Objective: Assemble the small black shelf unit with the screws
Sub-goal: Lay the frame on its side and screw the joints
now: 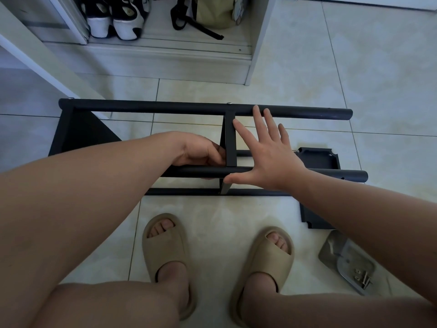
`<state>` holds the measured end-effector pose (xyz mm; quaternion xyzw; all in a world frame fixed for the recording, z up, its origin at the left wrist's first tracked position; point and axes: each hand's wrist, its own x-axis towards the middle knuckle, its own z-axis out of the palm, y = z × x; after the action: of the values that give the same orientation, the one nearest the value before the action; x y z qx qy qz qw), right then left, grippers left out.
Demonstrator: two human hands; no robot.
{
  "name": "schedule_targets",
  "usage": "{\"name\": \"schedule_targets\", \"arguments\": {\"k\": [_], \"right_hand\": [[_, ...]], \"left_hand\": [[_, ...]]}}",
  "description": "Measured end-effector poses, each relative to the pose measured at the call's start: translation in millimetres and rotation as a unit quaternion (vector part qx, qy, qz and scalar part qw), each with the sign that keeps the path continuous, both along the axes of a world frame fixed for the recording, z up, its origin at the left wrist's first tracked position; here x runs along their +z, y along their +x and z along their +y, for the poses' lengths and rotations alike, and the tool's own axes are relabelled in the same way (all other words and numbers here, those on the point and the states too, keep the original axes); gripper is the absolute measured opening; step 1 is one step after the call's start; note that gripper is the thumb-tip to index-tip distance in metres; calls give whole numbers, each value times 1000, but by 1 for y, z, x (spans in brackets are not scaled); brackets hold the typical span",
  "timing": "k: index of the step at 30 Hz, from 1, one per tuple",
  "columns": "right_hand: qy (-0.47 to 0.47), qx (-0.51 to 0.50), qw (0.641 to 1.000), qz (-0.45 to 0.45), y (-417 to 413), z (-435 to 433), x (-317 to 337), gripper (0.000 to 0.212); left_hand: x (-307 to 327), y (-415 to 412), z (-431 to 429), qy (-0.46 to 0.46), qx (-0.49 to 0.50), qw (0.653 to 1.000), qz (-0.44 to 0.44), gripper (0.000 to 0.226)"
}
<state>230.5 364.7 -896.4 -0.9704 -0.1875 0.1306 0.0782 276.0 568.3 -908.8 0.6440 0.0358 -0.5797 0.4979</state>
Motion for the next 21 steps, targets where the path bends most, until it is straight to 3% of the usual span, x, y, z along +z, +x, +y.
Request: {"name": "schedule_targets", "arguments": {"k": [3,7,21], "right_hand": [[0,0,1000,2,0,-1,1,127],[0,1,1000,0,0,0,0,127],[-2,2,1000,-6,0,0,-1,127]], "left_hand": [[1,0,-1,11,1,1000,11,15],[2,-1,-3,65,-42,996,-35,16],[2,0,-2,9,-18,999,-46,23]]}}
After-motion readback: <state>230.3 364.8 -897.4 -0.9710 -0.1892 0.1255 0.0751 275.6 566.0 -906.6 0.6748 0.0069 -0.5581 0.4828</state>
